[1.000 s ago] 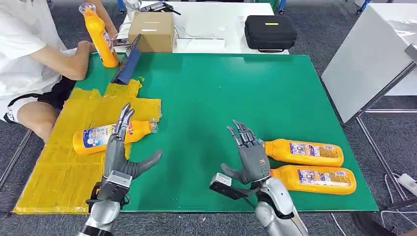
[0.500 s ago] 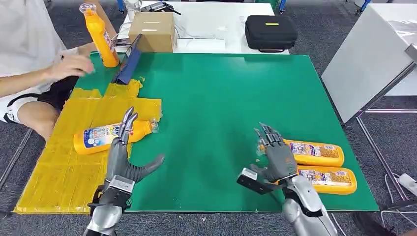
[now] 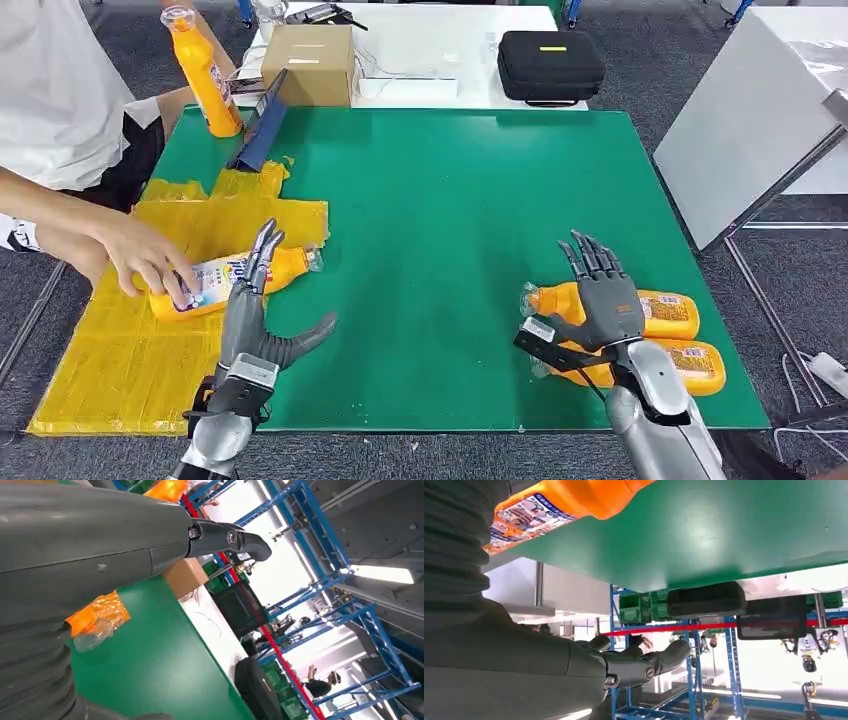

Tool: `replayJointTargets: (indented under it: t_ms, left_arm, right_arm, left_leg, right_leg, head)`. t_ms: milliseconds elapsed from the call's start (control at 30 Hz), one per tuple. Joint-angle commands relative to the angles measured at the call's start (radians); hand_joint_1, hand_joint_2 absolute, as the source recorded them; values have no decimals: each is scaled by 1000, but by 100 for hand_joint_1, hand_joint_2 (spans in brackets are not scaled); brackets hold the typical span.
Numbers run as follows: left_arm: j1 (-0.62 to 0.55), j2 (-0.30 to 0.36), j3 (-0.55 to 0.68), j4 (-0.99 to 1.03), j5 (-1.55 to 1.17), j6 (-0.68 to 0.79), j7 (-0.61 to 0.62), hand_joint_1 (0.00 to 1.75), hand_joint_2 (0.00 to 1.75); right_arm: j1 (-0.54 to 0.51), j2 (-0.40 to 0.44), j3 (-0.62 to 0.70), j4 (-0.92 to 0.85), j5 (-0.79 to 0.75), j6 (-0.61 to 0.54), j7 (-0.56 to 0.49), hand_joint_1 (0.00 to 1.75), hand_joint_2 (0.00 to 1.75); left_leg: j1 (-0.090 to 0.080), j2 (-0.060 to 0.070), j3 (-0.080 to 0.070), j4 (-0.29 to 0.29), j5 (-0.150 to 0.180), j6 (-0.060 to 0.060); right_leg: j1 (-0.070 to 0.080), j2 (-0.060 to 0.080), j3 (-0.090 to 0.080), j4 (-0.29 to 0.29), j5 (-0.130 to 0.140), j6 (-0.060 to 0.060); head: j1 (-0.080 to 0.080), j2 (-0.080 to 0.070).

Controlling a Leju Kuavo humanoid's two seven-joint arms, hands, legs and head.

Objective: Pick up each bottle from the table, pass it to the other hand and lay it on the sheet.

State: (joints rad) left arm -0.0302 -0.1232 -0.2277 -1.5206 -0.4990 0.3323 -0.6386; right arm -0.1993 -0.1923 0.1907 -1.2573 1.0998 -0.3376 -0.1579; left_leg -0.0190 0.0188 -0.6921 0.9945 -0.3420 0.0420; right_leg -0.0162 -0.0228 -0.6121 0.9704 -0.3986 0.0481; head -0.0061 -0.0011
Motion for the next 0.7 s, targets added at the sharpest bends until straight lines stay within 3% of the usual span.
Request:
replayJointTargets:
  t_ms: [33, 200, 400, 700]
  left_arm:
    - [-49, -9, -1, 94, 19, -3, -4, 0, 175]
    - [-51, -13, 15, 105, 37, 7, -13, 0, 175]
    - [-68, -6, 28, 114, 66, -15, -29, 0, 175]
    - [-93, -8, 26, 136, 78, -28, -33, 0, 175]
  right_arm:
    - [-65, -19, -35, 116, -5, 1, -7, 0, 175]
    - [-79, -41, -63, 149, -15, 25, -27, 0, 175]
    - [-138, -202, -14, 238, -23, 179, -101, 0, 175]
    - [-183, -222, -22, 342, -31, 207, -98, 0, 175]
  left_leg:
    - [2, -1, 6, 1, -3, -4]
    - [1, -1, 6, 0, -3, -3]
    - [0, -2, 2, 0, -1, -1]
    - [0, -2, 4, 0, -1, -2]
  right_leg:
    - [1, 2, 6, 0, -2, -2]
    - [1, 2, 6, -1, -2, -2]
    - [0, 0, 3, 0, 0, -1]
    - [0, 1, 6, -1, -1, -1]
  head:
    - [0, 0]
    - [0, 0]
    - [0, 0]
    - [0, 0]
